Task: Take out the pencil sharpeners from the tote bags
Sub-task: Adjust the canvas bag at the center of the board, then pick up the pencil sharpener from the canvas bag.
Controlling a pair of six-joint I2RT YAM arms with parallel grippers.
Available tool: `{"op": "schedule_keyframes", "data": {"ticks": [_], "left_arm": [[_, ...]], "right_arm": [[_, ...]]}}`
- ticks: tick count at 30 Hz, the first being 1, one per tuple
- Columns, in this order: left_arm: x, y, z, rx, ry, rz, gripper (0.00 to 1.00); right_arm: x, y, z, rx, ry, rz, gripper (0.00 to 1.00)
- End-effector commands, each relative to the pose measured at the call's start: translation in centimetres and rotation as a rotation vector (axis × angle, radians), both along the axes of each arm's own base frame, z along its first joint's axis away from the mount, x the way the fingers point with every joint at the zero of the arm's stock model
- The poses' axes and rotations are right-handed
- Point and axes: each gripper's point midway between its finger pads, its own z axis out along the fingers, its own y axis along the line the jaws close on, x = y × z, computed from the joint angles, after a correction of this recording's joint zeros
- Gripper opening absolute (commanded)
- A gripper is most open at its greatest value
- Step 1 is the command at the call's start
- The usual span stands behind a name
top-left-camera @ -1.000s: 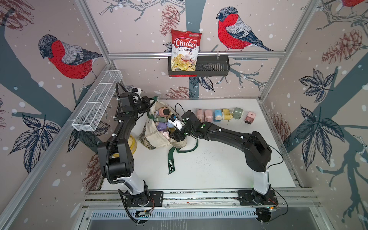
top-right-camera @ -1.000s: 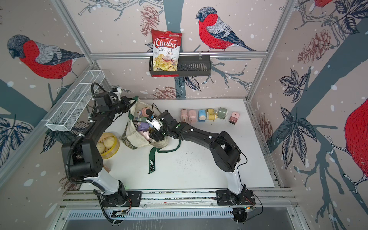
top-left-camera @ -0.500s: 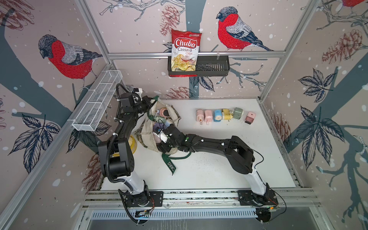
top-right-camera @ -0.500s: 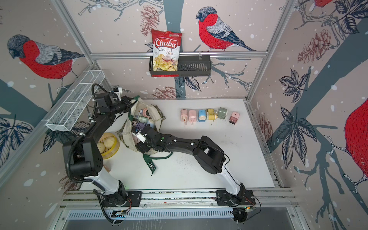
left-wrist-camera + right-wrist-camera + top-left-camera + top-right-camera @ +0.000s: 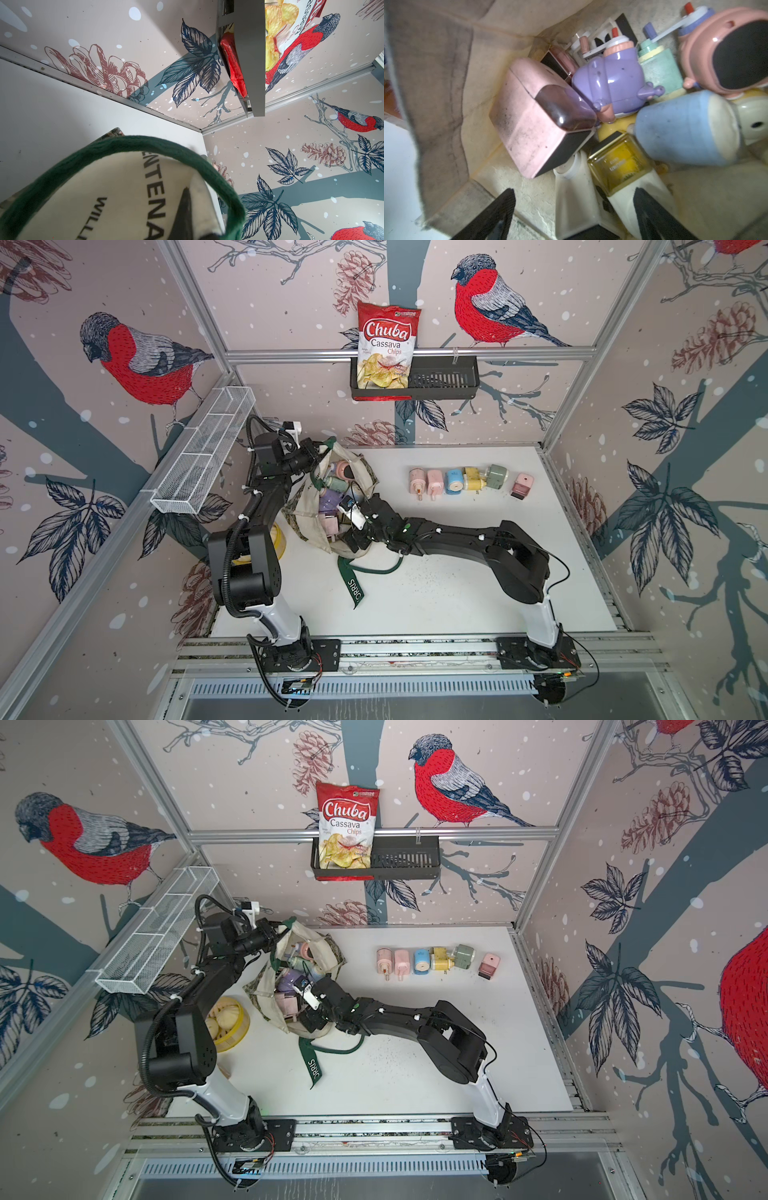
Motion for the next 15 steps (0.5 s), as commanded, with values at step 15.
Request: {"op": "schedule_keyframes", "data": {"ticks": [15], "left_arm": [[-0.4,-0.8,3.5,0.016,-0.169,-0.055,0.00]], "right_arm": [[0.3,3.2,3.4,0.083,0.072,0.140,0.88]]}}
